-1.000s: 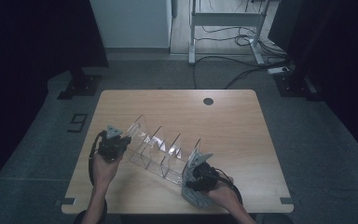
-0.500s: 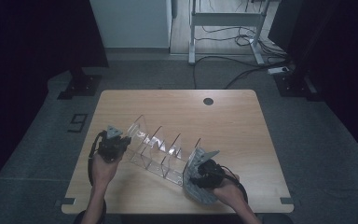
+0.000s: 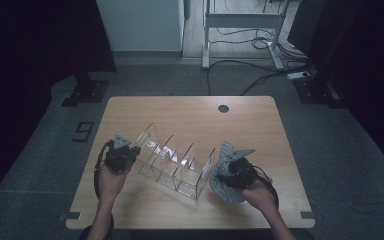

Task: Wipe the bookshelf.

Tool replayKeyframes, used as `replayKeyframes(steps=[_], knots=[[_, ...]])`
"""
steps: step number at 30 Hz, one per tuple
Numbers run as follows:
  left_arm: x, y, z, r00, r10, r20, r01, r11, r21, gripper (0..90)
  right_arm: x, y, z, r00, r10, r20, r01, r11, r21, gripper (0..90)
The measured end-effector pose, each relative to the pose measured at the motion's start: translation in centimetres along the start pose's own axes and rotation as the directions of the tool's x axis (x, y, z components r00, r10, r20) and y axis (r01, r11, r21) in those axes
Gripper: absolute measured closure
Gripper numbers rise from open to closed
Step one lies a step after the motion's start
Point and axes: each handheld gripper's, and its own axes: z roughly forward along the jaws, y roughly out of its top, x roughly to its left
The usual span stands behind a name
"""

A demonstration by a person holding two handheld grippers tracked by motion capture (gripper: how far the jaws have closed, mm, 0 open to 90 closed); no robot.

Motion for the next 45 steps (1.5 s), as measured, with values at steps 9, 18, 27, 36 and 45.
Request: replayKeyframes(steps=[9,18,27,36,45], knots=[[0.1,0.0,0.0,1.0,0.002,0.009,-0.002,1.0,0.002,84.1,-3.5,-1.1,-1.8,0.9934,0.081,0.081,-0.078,0.996,-0.04,66.4],[0.1,0.0,-0.1,0.9999,0.005,0.011,-0.005,1.0,0.003,84.2,-7.1,-2.9,-3.7,0.97,0.183,0.16,-0.172,0.982,-0.081,66.2],[0.1,0.0,-0.1,0.9999,0.006,0.01,-0.006,1.0,0.005,84.1,-10.2,-5.0,-4.8,0.9351,0.28,0.217,-0.266,0.96,-0.093,65.5],[0.1,0.0,-0.1,0.9999,0.006,0.011,-0.006,1.0,0.008,84.0,-11.4,-6.4,-2.5,0.9306,0.288,0.226,-0.293,0.956,-0.012,64.0],[0.1,0.1,-0.1,0.9997,0.006,0.025,-0.007,0.9999,0.014,79.4,-12.3,-7.9,0.2,0.9408,0.276,0.197,-0.296,0.952,0.078,52.6]])
